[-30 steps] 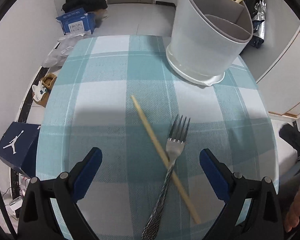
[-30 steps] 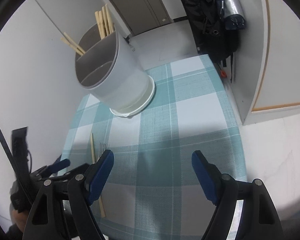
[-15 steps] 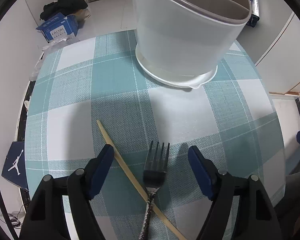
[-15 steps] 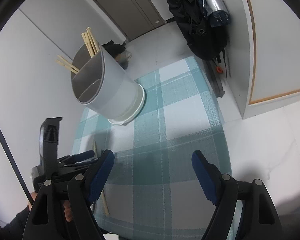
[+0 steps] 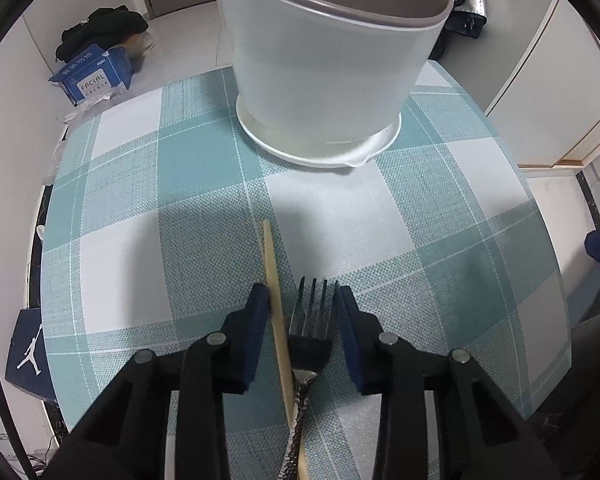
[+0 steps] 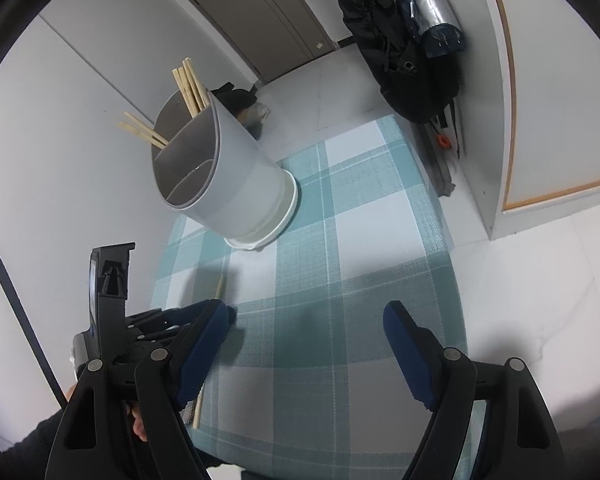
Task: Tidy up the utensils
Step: 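Close the left tool on the metal fork, then close the right tool on the last wooden chopstick while the left tool lifts the fork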
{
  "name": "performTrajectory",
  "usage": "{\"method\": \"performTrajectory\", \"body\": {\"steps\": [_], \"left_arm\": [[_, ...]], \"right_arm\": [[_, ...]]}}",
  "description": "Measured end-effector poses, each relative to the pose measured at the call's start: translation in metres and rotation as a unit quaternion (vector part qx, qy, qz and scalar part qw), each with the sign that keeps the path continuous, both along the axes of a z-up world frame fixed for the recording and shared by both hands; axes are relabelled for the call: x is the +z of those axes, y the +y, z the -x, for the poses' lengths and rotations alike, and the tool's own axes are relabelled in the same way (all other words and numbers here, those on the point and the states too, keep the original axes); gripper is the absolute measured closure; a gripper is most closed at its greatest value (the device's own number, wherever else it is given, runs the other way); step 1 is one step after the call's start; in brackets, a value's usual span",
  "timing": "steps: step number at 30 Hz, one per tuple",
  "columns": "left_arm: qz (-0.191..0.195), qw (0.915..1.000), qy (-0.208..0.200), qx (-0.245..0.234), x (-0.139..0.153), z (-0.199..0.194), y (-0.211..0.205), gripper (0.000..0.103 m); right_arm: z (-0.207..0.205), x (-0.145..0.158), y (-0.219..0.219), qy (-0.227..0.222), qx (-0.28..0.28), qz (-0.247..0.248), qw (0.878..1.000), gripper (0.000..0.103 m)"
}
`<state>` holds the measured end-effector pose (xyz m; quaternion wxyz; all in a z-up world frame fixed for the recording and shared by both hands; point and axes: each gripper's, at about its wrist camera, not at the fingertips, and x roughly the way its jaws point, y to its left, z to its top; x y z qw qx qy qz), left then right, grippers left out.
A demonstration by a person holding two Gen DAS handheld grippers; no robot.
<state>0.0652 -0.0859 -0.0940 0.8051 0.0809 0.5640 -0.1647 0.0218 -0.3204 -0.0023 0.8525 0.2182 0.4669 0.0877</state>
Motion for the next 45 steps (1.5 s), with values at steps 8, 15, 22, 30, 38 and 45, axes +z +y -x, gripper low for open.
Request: {"method": "performTrajectory", "body": {"steps": [8, 15, 22, 30, 38, 45], "left_arm": [[0.005, 1.0000, -0.008, 0.000, 0.006, -0.005, 0.004, 0.081], [0.022, 0.9991, -0.021, 0.028, 0.009, -0.026, 0.021, 0.093], [0.061, 0.9979, -0.007, 0.023, 0.005, -0.030, 0.028, 0.091], [0.032, 0.9994, 0.005, -0.010, -0.006, -0.032, 0.011, 0.061], [-0.015, 0.9995, -0.007, -0.025, -0.013, -0.036, -0.002, 0.059], [-0.039, 0.9974, -0.018, -0.058, -0.011, -0.030, -0.013, 0.067]], "right_arm": [[-0.001, -0.002, -0.001, 0.005, -0.004, 0.001, 1.000, 0.023], [-0.002, -0.003, 0.000, 0.007, -0.003, 0.003, 1.000, 0.023], [-0.002, -0.005, 0.000, 0.012, -0.003, 0.001, 1.000, 0.023], [-0.003, -0.005, 0.002, 0.011, -0.002, 0.002, 1.000, 0.023], [-0.003, -0.005, 0.000, 0.015, -0.007, 0.000, 1.000, 0.023], [-0.004, -0.005, 0.000, 0.017, -0.006, -0.001, 1.000, 0.023]]}}
